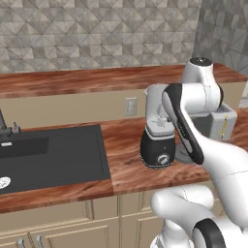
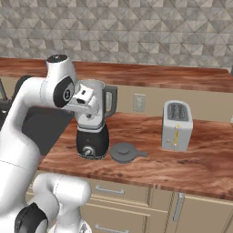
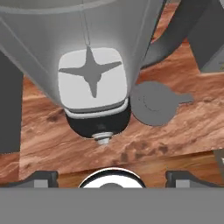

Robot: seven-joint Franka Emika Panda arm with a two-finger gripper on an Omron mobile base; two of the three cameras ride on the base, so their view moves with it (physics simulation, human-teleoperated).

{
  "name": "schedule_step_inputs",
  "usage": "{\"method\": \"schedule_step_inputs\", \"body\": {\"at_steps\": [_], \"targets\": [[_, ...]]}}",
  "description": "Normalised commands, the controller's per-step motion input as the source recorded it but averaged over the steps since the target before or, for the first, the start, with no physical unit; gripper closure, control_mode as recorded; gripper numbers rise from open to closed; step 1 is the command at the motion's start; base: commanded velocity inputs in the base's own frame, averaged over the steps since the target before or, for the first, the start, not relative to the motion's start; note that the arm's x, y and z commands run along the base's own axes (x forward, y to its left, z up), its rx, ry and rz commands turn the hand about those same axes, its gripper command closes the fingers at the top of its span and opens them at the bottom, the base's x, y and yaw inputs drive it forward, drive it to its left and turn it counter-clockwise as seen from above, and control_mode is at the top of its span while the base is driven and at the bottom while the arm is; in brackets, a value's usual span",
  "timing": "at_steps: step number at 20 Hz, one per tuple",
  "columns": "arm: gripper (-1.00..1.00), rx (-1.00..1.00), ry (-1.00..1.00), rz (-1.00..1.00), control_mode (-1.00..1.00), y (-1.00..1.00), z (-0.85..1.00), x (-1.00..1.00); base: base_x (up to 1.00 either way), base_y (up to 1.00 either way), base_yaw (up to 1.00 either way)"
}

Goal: Close the lid blender by securely placing the lid on top.

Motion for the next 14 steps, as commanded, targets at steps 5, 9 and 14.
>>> {"method": "schedule_step_inputs", "body": {"at_steps": [5,9,14], "targets": [[-1.00,0.00,-0.04,-0.68,-1.00,-0.38,-0.26,-0.64,0.00,0.00,0.00],[-1.00,0.00,0.07,-0.76,-1.00,-0.28,-0.15,-0.35,0.00,0.00,0.00],[-1.00,0.12,0.03,-0.67,-1.00,-0.49,-0.17,-0.53,0.00,0.00,0.00]]}}
